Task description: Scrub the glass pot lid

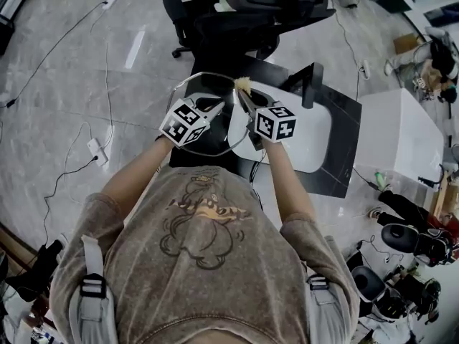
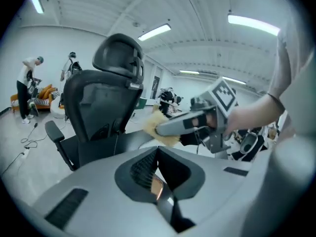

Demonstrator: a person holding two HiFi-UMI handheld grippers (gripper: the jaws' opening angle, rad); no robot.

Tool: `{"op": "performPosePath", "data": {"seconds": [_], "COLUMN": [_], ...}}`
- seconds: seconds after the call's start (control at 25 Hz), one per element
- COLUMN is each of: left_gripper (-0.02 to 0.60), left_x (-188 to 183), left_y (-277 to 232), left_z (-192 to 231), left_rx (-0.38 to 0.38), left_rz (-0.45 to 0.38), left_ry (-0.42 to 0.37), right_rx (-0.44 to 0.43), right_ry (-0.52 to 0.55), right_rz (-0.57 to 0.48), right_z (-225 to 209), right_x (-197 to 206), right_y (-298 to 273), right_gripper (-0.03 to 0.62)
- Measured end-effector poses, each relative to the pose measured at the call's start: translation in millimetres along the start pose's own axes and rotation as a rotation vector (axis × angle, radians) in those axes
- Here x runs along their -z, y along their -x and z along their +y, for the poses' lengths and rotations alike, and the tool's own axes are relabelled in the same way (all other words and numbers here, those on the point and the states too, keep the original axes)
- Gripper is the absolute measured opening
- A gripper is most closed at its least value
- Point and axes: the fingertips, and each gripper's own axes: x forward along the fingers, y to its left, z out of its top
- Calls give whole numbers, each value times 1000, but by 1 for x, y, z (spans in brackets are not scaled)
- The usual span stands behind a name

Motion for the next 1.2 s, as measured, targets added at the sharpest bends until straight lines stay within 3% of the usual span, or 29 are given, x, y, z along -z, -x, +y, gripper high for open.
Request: {"op": "performPosePath", "data": {"seconds": [0.16, 0.52, 0.72, 0.84, 1.2], "left_gripper": [17, 17, 17, 17, 17], "left_x": [-33, -102, -119, -119, -112], "left_y": [23, 88, 110, 112, 107], "left_z": [-4, -28, -33, -31, -24], "left_rx": [-71, -186, -242, -253, -271], "left_rz": [-84, -353, -514, -534, -493], "left_ry": [4, -112, -181, -181, -179], "right_rx": [39, 113, 142, 138, 114], "right_ry": [43, 241, 299, 307, 332], "right_rz": [-117, -353, -450, -476, -461], "right_z": [25, 81, 91, 90, 91], "right_x": [-18, -61, -68, -69, -66], "right_y": [40, 112, 124, 125, 124], "right_gripper": [40, 40, 40, 40, 40]}}
